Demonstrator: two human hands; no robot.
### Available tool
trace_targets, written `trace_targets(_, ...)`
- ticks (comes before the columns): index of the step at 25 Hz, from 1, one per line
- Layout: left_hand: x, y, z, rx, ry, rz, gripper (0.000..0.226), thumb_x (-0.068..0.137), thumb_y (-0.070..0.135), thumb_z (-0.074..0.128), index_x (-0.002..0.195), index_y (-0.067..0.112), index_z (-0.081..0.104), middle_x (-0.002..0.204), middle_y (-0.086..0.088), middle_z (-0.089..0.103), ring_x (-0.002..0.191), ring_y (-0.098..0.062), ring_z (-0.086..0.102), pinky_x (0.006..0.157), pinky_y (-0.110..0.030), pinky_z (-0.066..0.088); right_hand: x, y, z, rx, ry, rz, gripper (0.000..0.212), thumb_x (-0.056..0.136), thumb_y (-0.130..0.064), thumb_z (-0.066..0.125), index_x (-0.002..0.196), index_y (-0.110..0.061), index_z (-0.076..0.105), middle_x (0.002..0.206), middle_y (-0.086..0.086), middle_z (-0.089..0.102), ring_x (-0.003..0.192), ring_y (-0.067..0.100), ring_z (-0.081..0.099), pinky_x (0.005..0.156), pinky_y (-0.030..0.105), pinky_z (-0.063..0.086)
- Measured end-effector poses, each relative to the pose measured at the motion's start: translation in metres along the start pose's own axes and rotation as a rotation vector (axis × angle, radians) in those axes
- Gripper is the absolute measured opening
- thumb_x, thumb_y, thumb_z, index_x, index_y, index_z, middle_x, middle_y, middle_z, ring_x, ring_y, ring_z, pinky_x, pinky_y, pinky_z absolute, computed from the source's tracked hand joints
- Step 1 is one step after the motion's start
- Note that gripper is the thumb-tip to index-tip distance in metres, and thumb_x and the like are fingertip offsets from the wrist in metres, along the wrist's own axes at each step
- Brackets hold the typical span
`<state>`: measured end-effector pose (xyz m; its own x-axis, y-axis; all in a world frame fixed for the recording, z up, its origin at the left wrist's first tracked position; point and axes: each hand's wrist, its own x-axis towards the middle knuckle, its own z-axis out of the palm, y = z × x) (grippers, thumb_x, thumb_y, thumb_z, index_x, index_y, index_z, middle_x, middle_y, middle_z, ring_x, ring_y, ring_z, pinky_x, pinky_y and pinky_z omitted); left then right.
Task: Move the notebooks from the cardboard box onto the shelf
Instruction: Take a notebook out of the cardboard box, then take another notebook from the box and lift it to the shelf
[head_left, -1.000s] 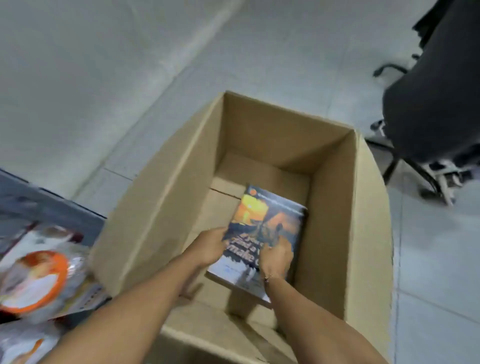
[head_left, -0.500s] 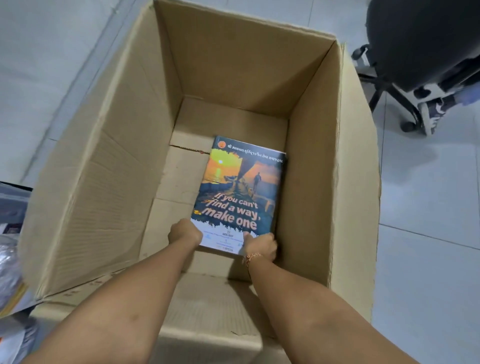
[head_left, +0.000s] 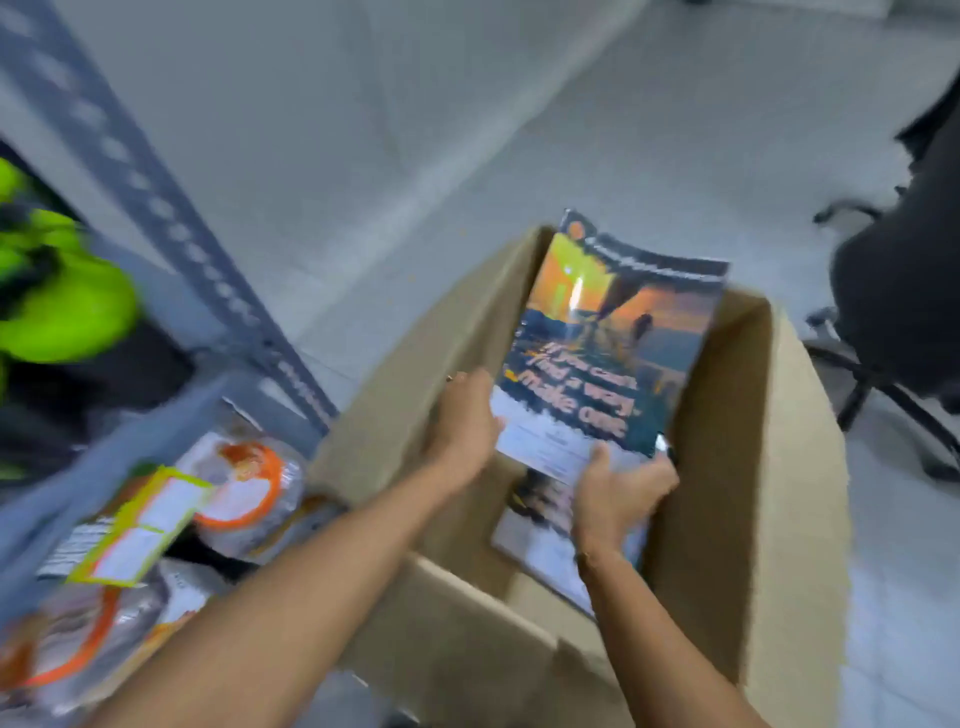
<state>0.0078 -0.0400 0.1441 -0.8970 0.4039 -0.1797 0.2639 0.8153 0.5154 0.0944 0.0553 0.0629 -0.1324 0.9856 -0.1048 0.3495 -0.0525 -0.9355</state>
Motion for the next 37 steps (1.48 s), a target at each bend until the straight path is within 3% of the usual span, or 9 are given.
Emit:
trace_targets(4, -0.079, -0.001, -0.128, -0.025, 0.731, 0.265, 0.032, 0.082, 0.023, 0.053, 0.111, 0.009, 0.053, 0.104, -0.014, 0.066, 0.096, -0.025, 0.058, 0.083, -0.032, 0.033, -0.067, -0.14, 0.011, 0.49, -0.048, -0.418, 0.047, 0.074, -0.031, 0.067, 0.114, -0.034, 0.042, 0.113, 0.014, 0.045, 0.111, 0.028, 0.05, 0.1, 0.033, 0.041)
trace_targets(10, -0.196, -0.025, -0.322, 0.244, 1.496, 0.152, 0.059, 0.085, 0.024, 0.054, 0.136, -0.004, 0.042, 0.112, -0.024, 0.062, 0.094, -0.018, 0.041, 0.084, -0.032, 0.029, -0.214, -0.337, 0.004, 0.75, -0.383, -0.892, 0.066, 0.084, -0.025, 0.065, 0.136, 0.006, 0.038, 0.13, 0.028, 0.05, 0.122, 0.02, 0.044, 0.105, 0.015, 0.032)
trace_targets(14, -0.238, -0.044, -0.401, 0.247, 1.451, -0.242, 0.047, 0.095, 0.022, 0.051, 0.14, 0.01, 0.041, 0.127, -0.016, 0.051, 0.114, -0.025, 0.044, 0.082, -0.028, 0.031, -0.282, -0.423, 0.01, 0.665, -0.576, -1.186, 0.053, 0.085, -0.024, 0.062, 0.128, 0.004, 0.049, 0.131, 0.023, 0.053, 0.122, 0.033, 0.047, 0.101, 0.022, 0.031)
trace_targets(18, -0.225, -0.078, -0.454, 0.323, 1.204, -0.497, 0.024, 0.093, 0.019, 0.05, 0.102, 0.0, 0.061, 0.112, -0.024, 0.064, 0.109, -0.041, 0.053, 0.08, -0.039, 0.042, -0.321, -0.476, 0.052, 0.273, -0.751, -1.308, 0.021, 0.082, -0.014, 0.057, 0.096, 0.0, 0.063, 0.109, 0.025, 0.064, 0.103, 0.042, 0.056, 0.075, 0.036, 0.042)
trace_targets(22, -0.213, -0.088, -0.45, 0.428, 0.978, -0.73, 0.03, 0.092, 0.019, 0.041, 0.107, 0.004, 0.063, 0.121, -0.022, 0.061, 0.122, -0.038, 0.04, 0.1, -0.042, 0.034, -0.316, -0.476, 0.068, -0.19, -0.83, -1.352, 0.026, 0.085, -0.016, 0.055, 0.104, 0.002, 0.059, 0.114, 0.027, 0.062, 0.109, 0.045, 0.055, 0.092, 0.044, 0.046)
trace_targets(27, -0.175, -0.049, -0.398, 0.768, 1.505, -0.189, 0.021, 0.081, 0.013, 0.061, 0.099, 0.01, 0.073, 0.124, -0.012, 0.064, 0.119, -0.04, 0.046, 0.093, -0.049, 0.036, -0.271, -0.409, 0.038, 0.643, -0.456, -1.408, 0.023, 0.089, -0.011, 0.055, 0.103, 0.004, 0.064, 0.116, 0.024, 0.064, 0.115, 0.037, 0.055, 0.102, 0.047, 0.041)
trace_targets(29, -0.128, -0.031, -0.339, 0.741, 1.39, 0.186, 0.02, 0.081, 0.015, 0.061, 0.097, 0.015, 0.073, 0.117, -0.007, 0.069, 0.11, -0.038, 0.056, 0.087, -0.046, 0.045, -0.226, -0.339, 0.039, 0.881, -0.253, -1.286, 0.019, 0.089, -0.002, 0.053, 0.103, 0.006, 0.064, 0.113, 0.028, 0.063, 0.114, 0.036, 0.055, 0.104, 0.053, 0.041)
trace_targets(31, -0.063, -0.01, -0.249, 0.514, 0.988, 0.425, 0.024, 0.083, 0.019, 0.053, 0.097, 0.017, 0.071, 0.113, -0.005, 0.07, 0.106, -0.034, 0.059, 0.087, -0.043, 0.049, -0.149, -0.245, 0.066, 0.585, -0.206, -1.084, 0.022, 0.09, -0.004, 0.051, 0.107, 0.007, 0.062, 0.113, 0.03, 0.061, 0.114, 0.035, 0.053, 0.105, 0.049, 0.039)
trace_targets(37, 0.044, -0.039, 0.047, 0.264, -0.445, 0.055, 0.029, 0.088, 0.014, 0.048, 0.111, 0.007, 0.063, 0.123, -0.018, 0.062, 0.117, -0.035, 0.055, 0.096, -0.039, 0.046, 0.01, 0.046, 0.085, -0.511, -0.283, 0.04, 0.047, 0.085, -0.016, 0.058, 0.127, 0.001, 0.046, 0.142, 0.025, 0.038, 0.13, 0.042, 0.035, 0.109, 0.049, 0.029)
